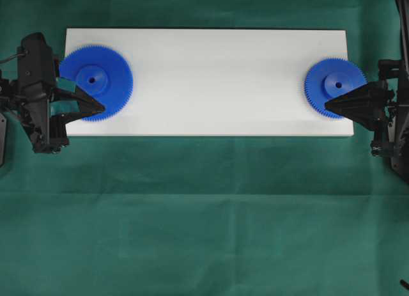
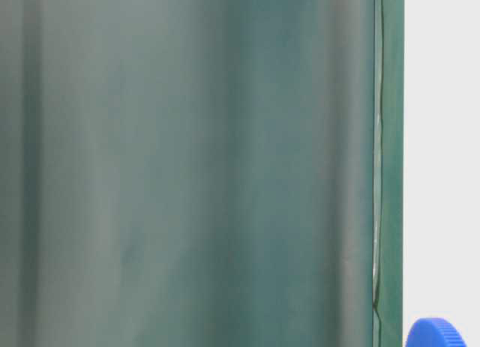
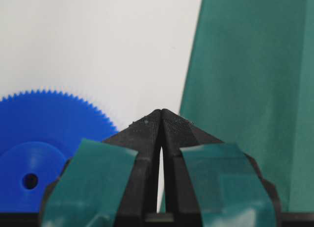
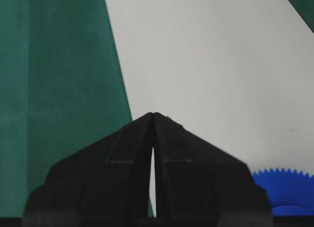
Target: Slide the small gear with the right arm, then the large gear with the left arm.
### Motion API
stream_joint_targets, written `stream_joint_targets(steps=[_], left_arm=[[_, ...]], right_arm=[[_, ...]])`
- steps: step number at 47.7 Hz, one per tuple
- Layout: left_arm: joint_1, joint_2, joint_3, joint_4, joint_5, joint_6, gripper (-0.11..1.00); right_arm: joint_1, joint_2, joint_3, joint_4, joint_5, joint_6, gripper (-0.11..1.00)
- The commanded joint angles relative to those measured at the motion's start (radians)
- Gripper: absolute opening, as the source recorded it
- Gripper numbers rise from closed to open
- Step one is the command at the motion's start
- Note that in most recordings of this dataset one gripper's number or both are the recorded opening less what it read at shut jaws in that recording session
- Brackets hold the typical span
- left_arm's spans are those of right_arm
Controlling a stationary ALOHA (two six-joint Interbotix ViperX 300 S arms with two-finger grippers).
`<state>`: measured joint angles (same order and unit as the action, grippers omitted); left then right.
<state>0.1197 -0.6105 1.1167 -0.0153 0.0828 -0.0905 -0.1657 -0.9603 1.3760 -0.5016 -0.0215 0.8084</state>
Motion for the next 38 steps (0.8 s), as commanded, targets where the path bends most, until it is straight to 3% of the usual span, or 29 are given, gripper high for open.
stream_joint_targets(steps=[1, 38], left_arm=[[-0.006, -0.003, -0.008, -0.002, -0.014, 0.000, 0.00], [-0.006, -0.038, -0.002, 0.000, -0.015, 0.000, 0.00]], right_arm=[[0.003, 0.003, -0.009, -0.003, -0.009, -0.003, 0.50], [0.003, -0.021, 0.003, -0.003, -0.009, -0.005, 0.50]])
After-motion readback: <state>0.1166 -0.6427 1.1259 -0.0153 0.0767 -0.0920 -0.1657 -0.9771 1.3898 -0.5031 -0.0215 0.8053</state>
